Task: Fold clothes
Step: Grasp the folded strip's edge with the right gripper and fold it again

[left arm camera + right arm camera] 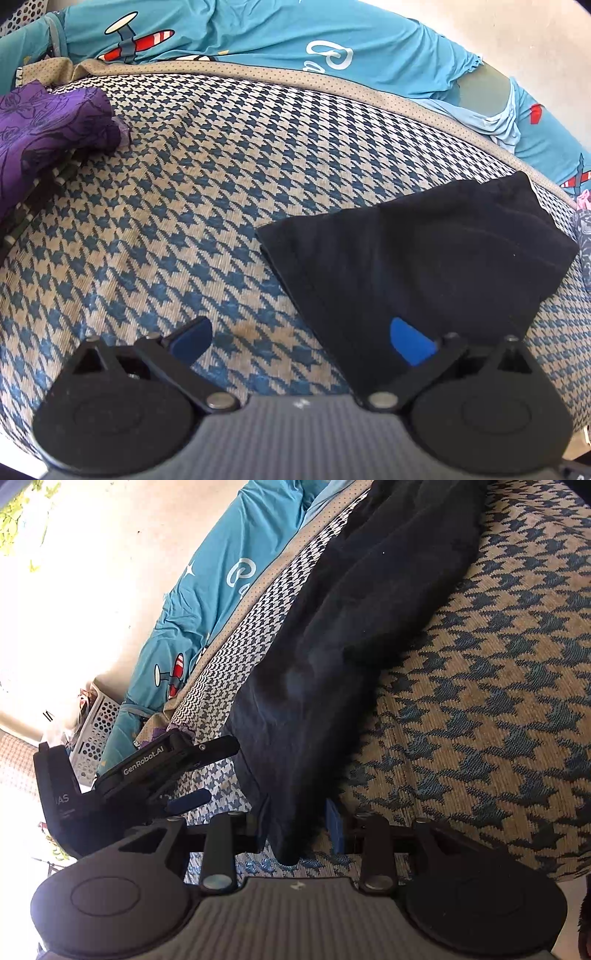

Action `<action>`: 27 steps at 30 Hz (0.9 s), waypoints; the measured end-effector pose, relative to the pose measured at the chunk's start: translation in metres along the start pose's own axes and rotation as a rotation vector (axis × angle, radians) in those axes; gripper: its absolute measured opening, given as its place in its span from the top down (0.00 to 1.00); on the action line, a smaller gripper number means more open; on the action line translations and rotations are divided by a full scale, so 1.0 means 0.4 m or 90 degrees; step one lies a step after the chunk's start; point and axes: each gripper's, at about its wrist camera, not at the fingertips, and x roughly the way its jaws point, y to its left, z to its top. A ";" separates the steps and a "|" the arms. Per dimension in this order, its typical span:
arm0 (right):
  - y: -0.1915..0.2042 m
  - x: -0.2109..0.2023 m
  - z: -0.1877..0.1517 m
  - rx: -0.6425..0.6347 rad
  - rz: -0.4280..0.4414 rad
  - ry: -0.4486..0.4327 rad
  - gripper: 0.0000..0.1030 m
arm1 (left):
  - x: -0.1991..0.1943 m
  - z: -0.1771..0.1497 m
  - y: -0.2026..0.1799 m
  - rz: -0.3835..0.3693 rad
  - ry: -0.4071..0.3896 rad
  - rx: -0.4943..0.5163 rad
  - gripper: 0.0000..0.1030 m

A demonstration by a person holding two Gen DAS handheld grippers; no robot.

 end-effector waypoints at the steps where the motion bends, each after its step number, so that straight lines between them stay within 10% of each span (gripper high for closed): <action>1: 0.001 0.004 0.001 0.002 0.000 -0.003 0.69 | -0.003 -0.001 0.000 -0.004 0.000 0.000 0.00; 10: 0.031 0.041 -0.009 0.006 -0.007 -0.036 0.70 | -0.004 -0.003 0.023 -0.053 0.016 -0.041 0.00; 14: 0.032 0.051 -0.006 0.017 -0.013 -0.024 0.91 | -0.007 -0.005 0.028 -0.083 0.021 -0.049 0.00; 27: 0.040 0.009 0.038 0.104 0.089 -0.041 0.94 | -0.001 -0.013 0.047 -0.194 0.051 -0.119 0.00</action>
